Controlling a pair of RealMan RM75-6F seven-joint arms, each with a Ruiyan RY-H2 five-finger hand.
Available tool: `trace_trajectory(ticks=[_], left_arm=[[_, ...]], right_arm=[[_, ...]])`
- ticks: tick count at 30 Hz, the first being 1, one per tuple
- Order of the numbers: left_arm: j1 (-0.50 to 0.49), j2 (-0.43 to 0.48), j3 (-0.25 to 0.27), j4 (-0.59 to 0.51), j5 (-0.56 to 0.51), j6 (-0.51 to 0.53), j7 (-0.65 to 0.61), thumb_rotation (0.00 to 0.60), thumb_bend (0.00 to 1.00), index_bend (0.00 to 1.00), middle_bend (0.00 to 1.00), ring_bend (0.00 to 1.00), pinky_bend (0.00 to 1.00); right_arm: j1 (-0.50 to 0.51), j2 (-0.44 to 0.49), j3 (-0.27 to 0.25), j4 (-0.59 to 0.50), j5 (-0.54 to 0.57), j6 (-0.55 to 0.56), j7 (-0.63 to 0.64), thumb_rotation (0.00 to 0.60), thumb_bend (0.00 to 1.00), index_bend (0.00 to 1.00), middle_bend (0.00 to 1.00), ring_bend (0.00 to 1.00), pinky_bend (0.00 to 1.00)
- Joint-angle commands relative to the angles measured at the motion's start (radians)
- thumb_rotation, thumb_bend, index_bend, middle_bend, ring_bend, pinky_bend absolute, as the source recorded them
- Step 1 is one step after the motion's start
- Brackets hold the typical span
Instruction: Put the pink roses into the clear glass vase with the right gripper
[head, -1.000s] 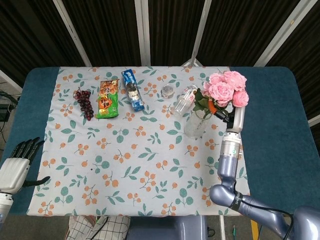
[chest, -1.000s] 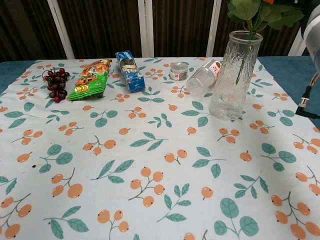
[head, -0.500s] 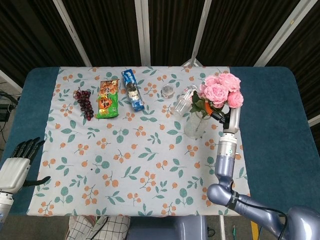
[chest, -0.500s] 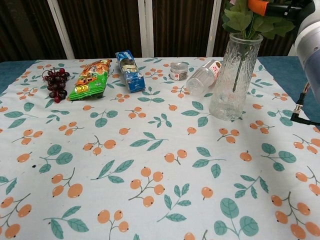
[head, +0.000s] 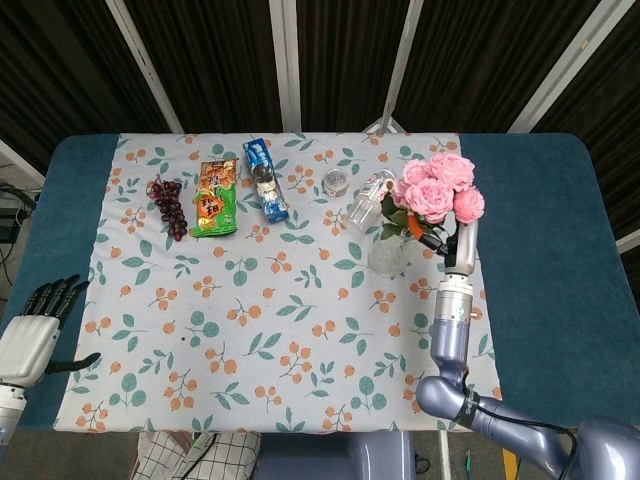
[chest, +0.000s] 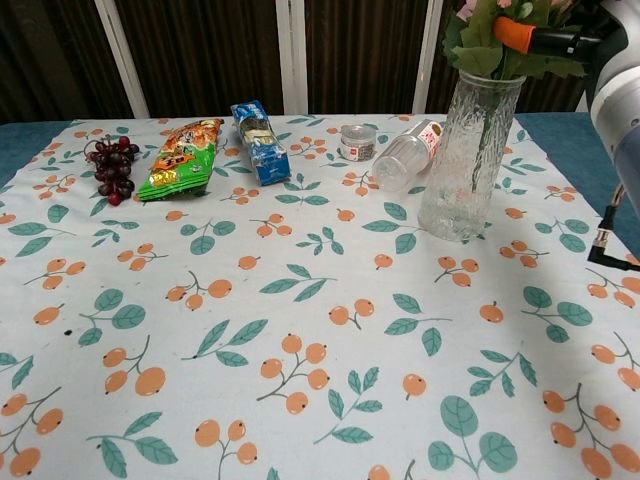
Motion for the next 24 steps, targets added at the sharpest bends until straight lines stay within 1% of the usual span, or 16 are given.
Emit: trace_trajectory(ticks=[1,5,8,11,14,17,24], left_arm=[[0.0,0.0,0.0,0.0,0.0,0.001,0.001,0.6,0.0,0.0,0.0,0.0,0.0],[0.0,0.0,0.0,-0.002,-0.002,-0.002,0.003,0.6,0.0,0.0,0.0,0.0,0.0],[0.0,-0.001,0.0,-0.001,-0.002,-0.001,0.004,0.6,0.0,0.0,0.0,0.0,0.0],[-0.001,-0.001,0.0,-0.001,-0.002,-0.002,0.005,0.6,0.0,0.0,0.0,0.0,0.0],[-0.001,-0.001,0.0,-0.002,-0.003,-0.002,0.005,0.6,0.0,0.0,0.0,0.0,0.0],[-0.001,-0.001,0.0,-0.002,-0.003,-0.003,0.005,0.6,0.0,0.0,0.0,0.0,0.0],[-0.001,0.0,0.001,-0.003,-0.002,-0.003,0.003,0.6,0.0,0.0,0.0,0.0,0.0]], right_arm=[[-0.01,0.005,-0.012,-0.009,-0.01,-0.003,-0.001,0.6,0.31,0.07,0.28,0.18,0.18],[-0.026,0.011,-0.032,-0.021,-0.026,-0.005,0.0,0.6,0.31,0.0,0.23,0.14,0.14],[-0.033,0.021,-0.043,-0.031,-0.038,-0.016,0.002,0.6,0.31,0.0,0.15,0.08,0.09],[-0.041,0.038,-0.065,-0.046,-0.057,-0.036,0.0,0.6,0.31,0.0,0.08,0.02,0.05],[-0.047,0.053,-0.075,-0.064,-0.066,-0.05,0.0,0.6,0.31,0.0,0.03,0.0,0.02],[-0.058,0.077,-0.093,-0.09,-0.082,-0.061,-0.011,0.6,0.31,0.0,0.0,0.0,0.02],[-0.086,0.139,-0.126,-0.166,-0.1,-0.091,-0.035,0.6,0.31,0.0,0.0,0.0,0.02]])
